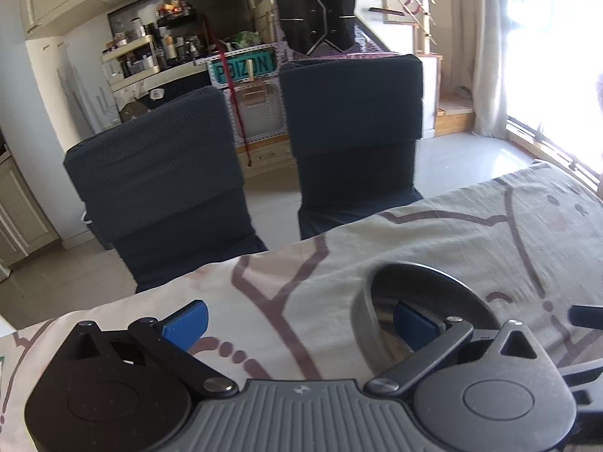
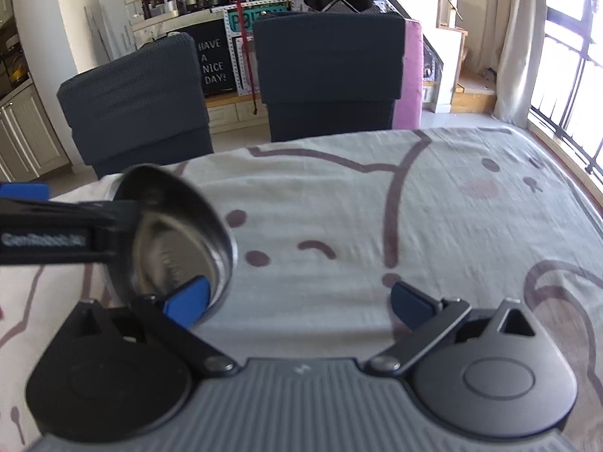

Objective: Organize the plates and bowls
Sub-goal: 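Move both tools to the rim of the small steel bowl, then close both tools on the small steel bowl rim, then lift the small steel bowl with both tools and lower it into the tray, then open both tools to release the small steel bowl in the tray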

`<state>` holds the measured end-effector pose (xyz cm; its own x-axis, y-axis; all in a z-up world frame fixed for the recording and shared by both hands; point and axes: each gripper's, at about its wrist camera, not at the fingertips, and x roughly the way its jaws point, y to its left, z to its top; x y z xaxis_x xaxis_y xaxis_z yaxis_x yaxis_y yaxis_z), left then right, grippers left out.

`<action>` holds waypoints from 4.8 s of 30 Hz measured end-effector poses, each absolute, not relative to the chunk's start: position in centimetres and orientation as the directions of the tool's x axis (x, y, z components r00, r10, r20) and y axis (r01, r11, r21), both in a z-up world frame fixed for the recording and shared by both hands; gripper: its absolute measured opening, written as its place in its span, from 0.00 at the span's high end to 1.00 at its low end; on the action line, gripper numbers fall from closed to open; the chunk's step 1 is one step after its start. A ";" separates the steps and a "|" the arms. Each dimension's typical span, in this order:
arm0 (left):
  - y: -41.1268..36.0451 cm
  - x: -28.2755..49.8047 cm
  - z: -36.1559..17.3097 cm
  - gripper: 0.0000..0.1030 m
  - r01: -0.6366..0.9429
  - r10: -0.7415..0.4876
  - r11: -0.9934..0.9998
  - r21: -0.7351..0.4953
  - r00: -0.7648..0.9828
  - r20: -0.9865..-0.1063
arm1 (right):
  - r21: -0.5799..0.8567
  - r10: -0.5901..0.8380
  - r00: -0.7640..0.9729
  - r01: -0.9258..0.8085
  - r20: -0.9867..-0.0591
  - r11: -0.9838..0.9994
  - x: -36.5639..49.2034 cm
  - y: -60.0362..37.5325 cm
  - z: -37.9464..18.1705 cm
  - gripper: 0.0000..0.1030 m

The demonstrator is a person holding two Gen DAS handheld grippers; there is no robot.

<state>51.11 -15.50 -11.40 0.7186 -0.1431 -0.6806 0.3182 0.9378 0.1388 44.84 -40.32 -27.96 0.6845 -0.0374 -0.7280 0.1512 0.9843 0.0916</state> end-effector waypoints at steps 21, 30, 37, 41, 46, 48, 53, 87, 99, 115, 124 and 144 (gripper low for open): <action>-13.1 48.5 -11.7 0.76 0.387 -0.217 0.918 0.083 0.667 -0.712 | 0.165 0.131 0.719 -0.024 -0.682 0.986 44.6 -38.4 -26.1 0.67; -12.9 46.5 -10.8 0.94 0.392 -0.247 0.919 0.033 0.641 -0.727 | 0.172 0.176 0.701 -0.077 -0.691 0.982 43.0 -37.1 -25.1 0.96; -12.6 41.8 -7.1 0.94 0.392 -0.263 0.920 0.019 0.652 -0.711 | 0.159 0.180 0.697 -0.096 -0.694 0.983 39.1 -37.5 -21.9 0.96; -12.8 38.2 -4.8 0.94 0.401 -0.279 0.916 0.015 0.662 -0.695 | 0.120 0.160 0.700 -0.106 -0.696 0.987 35.8 -37.4 -19.6 0.96; -13.0 33.7 -2.8 0.94 0.422 -0.308 0.906 0.002 0.665 -0.680 | 0.079 0.143 0.708 -0.123 -0.692 0.989 30.7 -38.0 -17.4 0.95; -13.2 32.0 -2.3 0.94 0.432 -0.323 0.902 -0.008 0.662 -0.676 | 0.086 0.148 0.712 -0.123 -0.687 0.989 28.5 -38.6 -16.7 0.95; -14.0 27.8 -2.1 0.94 0.468 -0.362 0.883 -0.024 0.648 -0.670 | 0.069 0.133 0.712 -0.119 -0.690 0.991 23.4 -39.6 -15.3 0.95; -23.2 20.6 -9.8 0.94 0.682 -0.396 0.731 0.016 0.443 -0.804 | -0.024 0.017 0.583 -0.062 -0.813 0.998 12.7 -45.6 -19.9 0.93; -23.9 21.2 -10.7 0.95 0.690 -0.374 0.723 0.043 0.442 -0.815 | -0.027 0.020 0.513 -0.084 -0.858 0.996 13.7 -45.5 -21.5 0.93; -24.0 21.8 -11.1 0.95 0.697 -0.370 0.715 0.049 0.438 -0.819 | -0.012 0.016 0.453 -0.059 -0.891 0.998 15.7 -46.1 -23.2 0.91; -24.1 21.9 -11.1 0.94 0.701 -0.375 0.712 0.044 0.432 -0.820 | -0.010 0.008 0.427 -0.039 -0.904 0.999 16.2 -46.3 -23.9 0.90; -21.9 21.7 -8.5 0.55 0.634 -0.436 0.770 -0.073 0.440 -0.785 | 0.067 0.050 0.514 0.016 -0.856 0.998 15.2 -47.7 -21.6 0.56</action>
<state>21.71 -21.87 -8.48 0.4397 -0.4360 -0.7853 0.6340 0.7699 -0.0725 15.19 -47.70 -21.64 0.5139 0.0495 -0.8564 0.0160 0.9976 0.0673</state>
